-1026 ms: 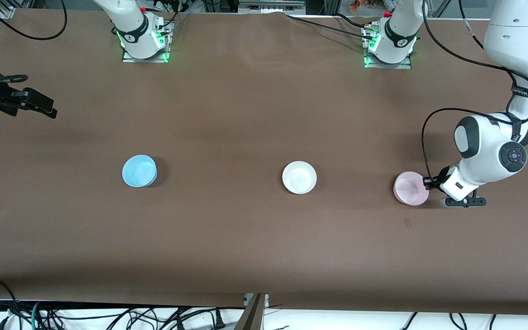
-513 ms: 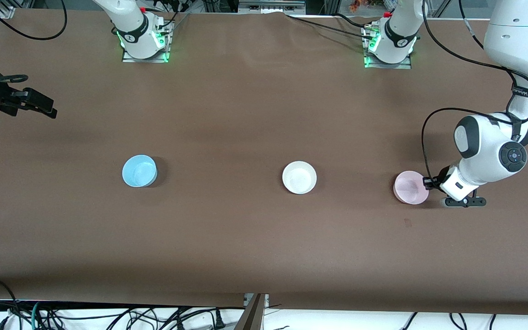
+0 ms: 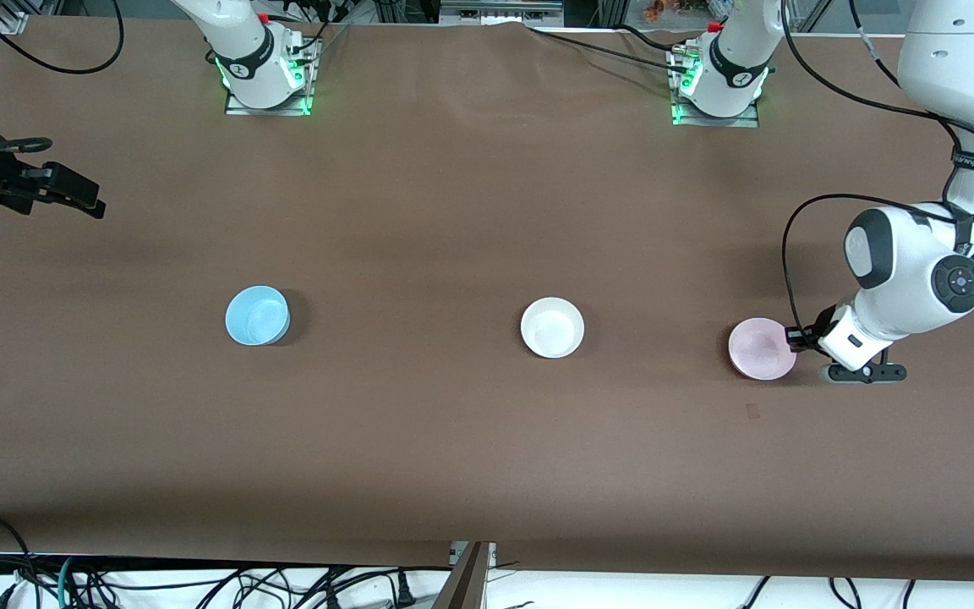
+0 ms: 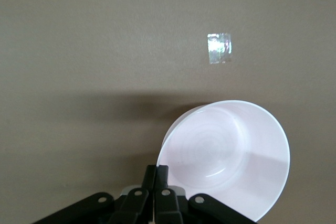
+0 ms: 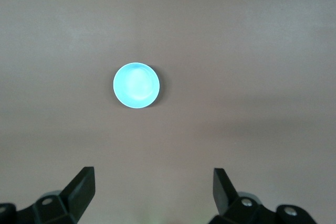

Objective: Stack pink and blue bowls on white bowl
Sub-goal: 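Carry the pink bowl over the white bowl and lower it in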

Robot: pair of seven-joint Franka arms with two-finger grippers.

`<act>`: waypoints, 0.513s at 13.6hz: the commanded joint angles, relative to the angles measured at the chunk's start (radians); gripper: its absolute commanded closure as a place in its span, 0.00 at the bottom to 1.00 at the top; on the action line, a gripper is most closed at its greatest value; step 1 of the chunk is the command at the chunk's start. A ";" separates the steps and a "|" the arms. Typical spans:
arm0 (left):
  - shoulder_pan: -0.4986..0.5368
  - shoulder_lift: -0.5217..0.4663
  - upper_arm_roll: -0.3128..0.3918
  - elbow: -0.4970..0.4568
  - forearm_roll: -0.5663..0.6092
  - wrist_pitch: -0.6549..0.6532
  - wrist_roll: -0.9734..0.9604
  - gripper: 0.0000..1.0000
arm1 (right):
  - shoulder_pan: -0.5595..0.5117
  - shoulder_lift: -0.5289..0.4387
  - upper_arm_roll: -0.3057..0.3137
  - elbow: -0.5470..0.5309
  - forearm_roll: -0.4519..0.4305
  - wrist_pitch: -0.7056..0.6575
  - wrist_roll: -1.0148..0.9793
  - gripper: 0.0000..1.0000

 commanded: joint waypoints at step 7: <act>-0.002 -0.072 -0.061 0.008 0.000 -0.045 -0.073 1.00 | -0.001 -0.003 -0.001 0.012 0.015 -0.013 0.001 0.01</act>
